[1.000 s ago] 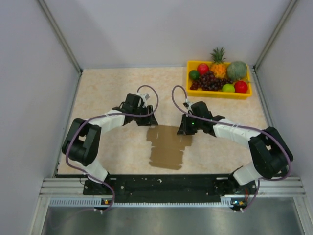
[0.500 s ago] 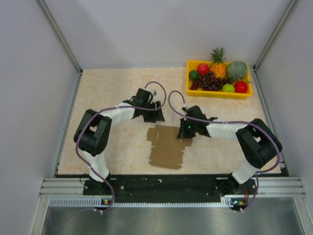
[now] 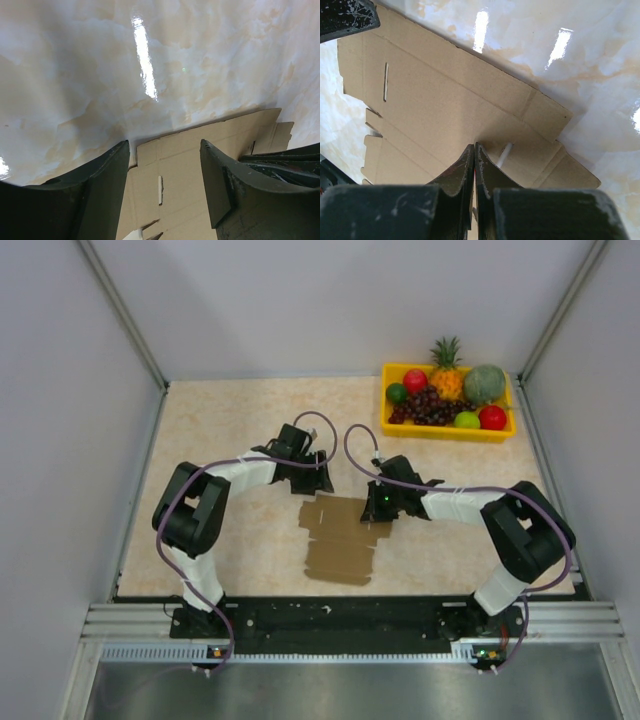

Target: Fold the paper box

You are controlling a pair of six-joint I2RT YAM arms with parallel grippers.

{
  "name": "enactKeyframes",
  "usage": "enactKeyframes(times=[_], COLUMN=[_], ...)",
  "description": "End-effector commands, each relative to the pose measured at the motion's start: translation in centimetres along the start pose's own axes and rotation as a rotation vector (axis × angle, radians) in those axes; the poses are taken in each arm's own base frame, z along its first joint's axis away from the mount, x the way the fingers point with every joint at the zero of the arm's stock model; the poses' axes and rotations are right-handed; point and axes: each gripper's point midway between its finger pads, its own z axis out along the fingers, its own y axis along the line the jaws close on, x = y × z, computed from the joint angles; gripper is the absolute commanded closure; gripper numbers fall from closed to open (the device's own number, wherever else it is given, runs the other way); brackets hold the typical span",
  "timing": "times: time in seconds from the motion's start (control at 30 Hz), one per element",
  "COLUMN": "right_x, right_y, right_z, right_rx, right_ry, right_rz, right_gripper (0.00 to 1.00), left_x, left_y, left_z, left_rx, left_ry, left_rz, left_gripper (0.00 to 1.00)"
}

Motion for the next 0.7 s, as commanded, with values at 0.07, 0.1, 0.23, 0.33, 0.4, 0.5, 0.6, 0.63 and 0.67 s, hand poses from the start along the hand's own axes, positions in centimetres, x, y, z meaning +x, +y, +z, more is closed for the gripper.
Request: enactKeyframes(times=[0.07, 0.1, 0.23, 0.33, 0.4, 0.5, 0.6, 0.63, 0.67], right_x=[0.1, 0.1, 0.1, 0.1, 0.1, 0.0, 0.1, 0.2, 0.2], right_y=[-0.2, -0.1, 0.0, -0.1, 0.0, -0.1, 0.0, 0.0, -0.1], right_z=[0.6, 0.5, 0.4, 0.5, 0.5, 0.5, 0.6, 0.7, 0.7], right_rx=[0.013, 0.009, 0.006, 0.007, 0.006, 0.006, 0.002, 0.003, 0.003], right_ry=[-0.004, -0.005, -0.007, -0.005, -0.005, -0.005, -0.001, 0.005, 0.006], right_rz=[-0.003, -0.007, -0.007, -0.004, -0.004, -0.003, -0.001, -0.001, 0.001], right_gripper=[1.00, 1.00, 1.00, 1.00, 1.00, 1.00, 1.00, 1.00, 1.00], left_x=[2.7, 2.7, 2.9, 2.4, 2.0, 1.7, 1.3, 1.3, 1.1], left_y=[-0.2, -0.6, -1.3, -1.8, -2.3, -3.1, -4.0, -4.2, -4.4], left_z=[0.4, 0.1, -0.6, -1.3, -1.8, -2.3, -2.8, -2.9, -3.0], left_rx=[0.040, 0.058, 0.102, 0.117, 0.130, 0.154, 0.177, 0.183, 0.188], left_ry=[0.085, 0.080, 0.070, 0.032, 0.007, -0.010, -0.036, -0.041, -0.049], left_rz=[-0.040, -0.040, -0.046, -0.043, -0.041, -0.037, -0.041, -0.040, -0.040], left_gripper=[0.37, 0.37, 0.40, 0.41, 0.42, 0.44, 0.46, 0.47, 0.48])
